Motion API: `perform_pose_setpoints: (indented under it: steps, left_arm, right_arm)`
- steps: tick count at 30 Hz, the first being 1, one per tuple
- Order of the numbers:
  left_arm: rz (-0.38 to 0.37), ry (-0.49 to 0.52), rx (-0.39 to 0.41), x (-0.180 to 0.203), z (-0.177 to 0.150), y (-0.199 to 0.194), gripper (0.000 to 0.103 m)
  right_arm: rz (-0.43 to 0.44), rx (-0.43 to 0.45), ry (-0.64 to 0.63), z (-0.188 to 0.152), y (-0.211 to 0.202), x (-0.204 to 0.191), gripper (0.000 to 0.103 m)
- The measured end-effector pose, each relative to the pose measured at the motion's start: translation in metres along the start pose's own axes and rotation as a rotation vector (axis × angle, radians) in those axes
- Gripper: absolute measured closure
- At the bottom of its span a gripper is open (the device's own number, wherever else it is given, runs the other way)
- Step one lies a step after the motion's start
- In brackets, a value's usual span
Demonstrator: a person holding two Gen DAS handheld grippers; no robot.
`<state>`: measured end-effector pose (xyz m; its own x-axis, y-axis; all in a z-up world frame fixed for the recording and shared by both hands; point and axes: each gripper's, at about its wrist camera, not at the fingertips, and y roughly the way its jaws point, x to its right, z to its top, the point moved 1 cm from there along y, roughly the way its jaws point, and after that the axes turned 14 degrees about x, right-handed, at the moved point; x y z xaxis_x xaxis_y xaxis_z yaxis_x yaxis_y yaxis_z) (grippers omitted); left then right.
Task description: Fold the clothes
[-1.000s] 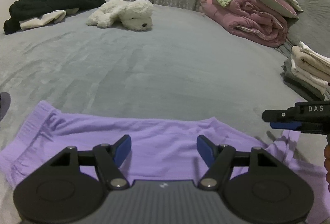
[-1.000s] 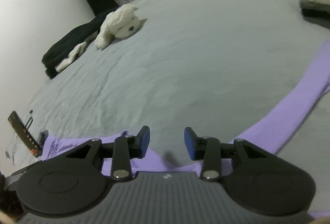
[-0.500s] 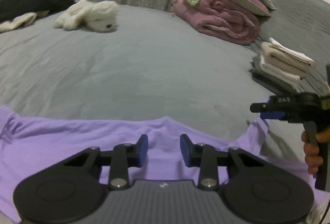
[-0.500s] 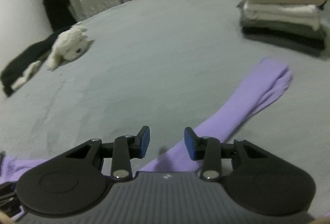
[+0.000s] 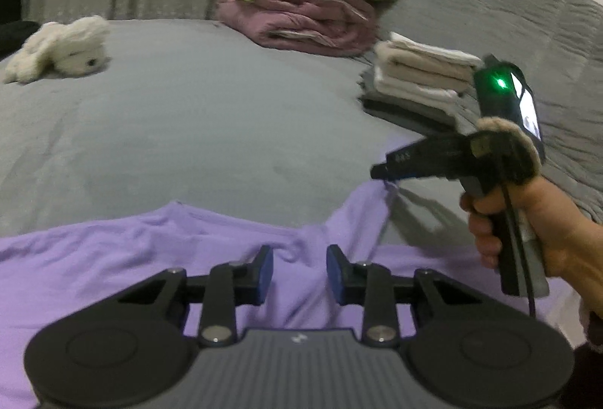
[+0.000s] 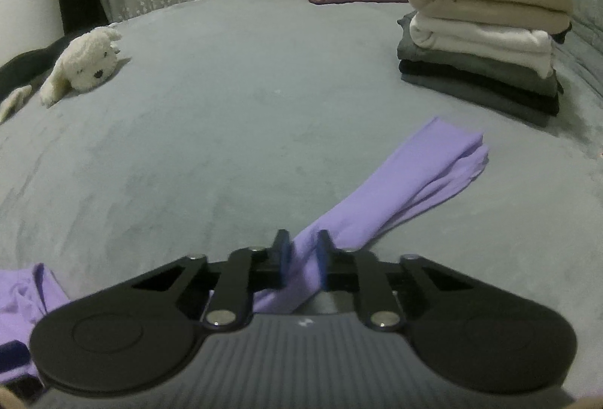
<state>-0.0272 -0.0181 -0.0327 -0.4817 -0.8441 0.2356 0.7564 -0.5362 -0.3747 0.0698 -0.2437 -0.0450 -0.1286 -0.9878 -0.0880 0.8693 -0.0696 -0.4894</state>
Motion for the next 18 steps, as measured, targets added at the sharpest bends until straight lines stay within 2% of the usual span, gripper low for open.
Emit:
perform_pose_setpoints:
  steps: [2,5,18]
  left_arm:
    - [-0.010,0.009,-0.014,0.003,-0.003,0.002,0.071]
    - [-0.026,0.021,-0.023,0.006,-0.005,0.002,0.071]
    - [-0.045,0.096,-0.071,0.016,-0.017,0.005,0.071]
  right_arm:
    - [0.005,0.005,0.014,0.001,-0.003,0.004,0.100]
    - [0.009,0.009,0.034,0.002,-0.011,0.009,0.101]
    - [0.034,0.005,0.080,0.002,-0.047,0.038,0.102]
